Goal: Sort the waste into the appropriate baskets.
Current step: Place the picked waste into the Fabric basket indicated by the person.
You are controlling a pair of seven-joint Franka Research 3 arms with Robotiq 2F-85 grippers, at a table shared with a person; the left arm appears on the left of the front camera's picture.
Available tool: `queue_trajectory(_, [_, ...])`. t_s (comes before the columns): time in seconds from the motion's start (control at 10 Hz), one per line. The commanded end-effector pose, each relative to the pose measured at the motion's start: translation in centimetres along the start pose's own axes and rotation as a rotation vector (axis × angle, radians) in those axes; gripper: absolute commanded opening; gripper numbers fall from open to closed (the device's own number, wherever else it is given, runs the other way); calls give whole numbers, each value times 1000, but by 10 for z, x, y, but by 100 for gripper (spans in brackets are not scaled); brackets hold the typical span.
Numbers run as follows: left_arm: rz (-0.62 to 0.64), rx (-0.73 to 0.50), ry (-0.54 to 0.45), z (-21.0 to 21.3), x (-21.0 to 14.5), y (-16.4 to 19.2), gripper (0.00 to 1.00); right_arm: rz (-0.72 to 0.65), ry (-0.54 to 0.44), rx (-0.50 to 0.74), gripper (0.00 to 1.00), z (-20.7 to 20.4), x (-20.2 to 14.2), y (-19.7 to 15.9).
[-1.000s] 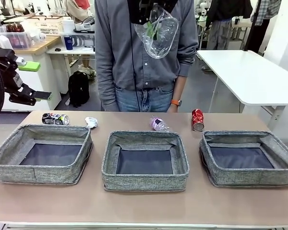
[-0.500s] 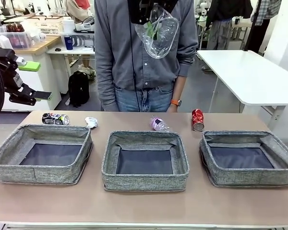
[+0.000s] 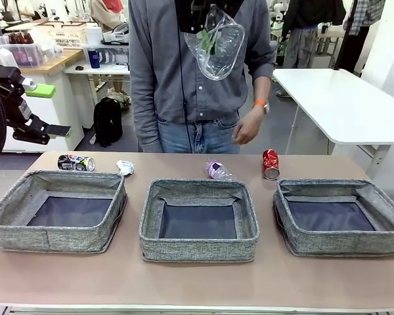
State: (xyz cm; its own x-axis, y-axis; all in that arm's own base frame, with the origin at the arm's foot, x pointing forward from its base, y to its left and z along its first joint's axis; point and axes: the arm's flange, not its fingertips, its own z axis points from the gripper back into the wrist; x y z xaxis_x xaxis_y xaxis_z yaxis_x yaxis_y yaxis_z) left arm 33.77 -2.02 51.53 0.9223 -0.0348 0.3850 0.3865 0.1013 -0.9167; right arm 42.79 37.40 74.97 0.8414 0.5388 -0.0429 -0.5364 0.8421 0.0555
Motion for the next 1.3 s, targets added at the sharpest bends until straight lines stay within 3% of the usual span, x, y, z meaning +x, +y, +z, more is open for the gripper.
queue_trajectory(0.0, [-20,-20,-10,-2,0,-2,100,-2,-12,-3,4,3,-2,0])
queue_trajectory(1.2, [-20,-20,-10,-2,0,-2,100,-2,-12,-3,4,3,-2,0])
